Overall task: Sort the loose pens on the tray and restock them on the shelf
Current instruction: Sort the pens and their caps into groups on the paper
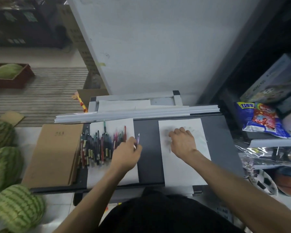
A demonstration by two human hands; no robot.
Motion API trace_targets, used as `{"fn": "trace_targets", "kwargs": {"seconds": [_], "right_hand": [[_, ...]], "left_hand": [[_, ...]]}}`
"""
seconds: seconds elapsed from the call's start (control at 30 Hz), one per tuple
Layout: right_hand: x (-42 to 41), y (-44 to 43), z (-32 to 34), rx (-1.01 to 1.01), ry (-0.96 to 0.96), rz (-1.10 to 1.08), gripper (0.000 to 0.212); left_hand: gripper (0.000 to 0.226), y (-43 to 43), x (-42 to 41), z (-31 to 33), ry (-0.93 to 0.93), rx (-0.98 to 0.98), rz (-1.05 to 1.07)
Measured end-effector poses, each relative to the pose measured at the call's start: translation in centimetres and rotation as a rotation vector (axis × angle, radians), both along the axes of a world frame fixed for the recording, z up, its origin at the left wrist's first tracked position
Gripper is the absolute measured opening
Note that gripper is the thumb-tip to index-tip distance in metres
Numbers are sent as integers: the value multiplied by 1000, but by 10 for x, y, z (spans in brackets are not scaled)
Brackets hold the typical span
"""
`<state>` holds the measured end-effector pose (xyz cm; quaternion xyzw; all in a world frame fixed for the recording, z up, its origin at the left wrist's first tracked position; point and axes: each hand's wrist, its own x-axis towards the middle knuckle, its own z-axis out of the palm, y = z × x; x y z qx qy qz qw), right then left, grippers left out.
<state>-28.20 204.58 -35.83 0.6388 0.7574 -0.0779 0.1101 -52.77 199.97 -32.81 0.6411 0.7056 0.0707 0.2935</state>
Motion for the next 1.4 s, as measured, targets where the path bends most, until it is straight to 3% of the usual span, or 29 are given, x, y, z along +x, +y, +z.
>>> {"fn": "trace_targets", "kwargs": {"seconds": [0.23, 0.53, 0.73, 0.87, 0.93, 1.07, 1.13, 1.4], "right_hand": [[4, 11, -7, -1, 6, 59, 36], [21, 18, -12, 28, 181, 101, 28], [28, 8, -14, 53, 202, 101, 44], [29, 12, -22, 142, 246, 109, 41], [26, 11, -21, 191, 367, 85, 32], [6, -5, 24, 46, 967, -243, 17], [-1, -16, 50, -9, 1157, -301, 16], [-3, -40, 108, -193, 1583, -359, 30]], "left_hand": [[17, -15, 10, 4, -48, -37, 13], [14, -18, 18, 11, -35, -4, -10], [17, -20, 20, 11, -23, -28, -60], [15, -21, 21, 14, -40, -3, -70], [14, -22, 21, 17, -77, 30, -73], [15, -24, 16, 31, -224, 79, -58], [18, -24, 14, 43, -288, 95, -19], [20, -33, 12, 90, -431, 190, -64]]}}
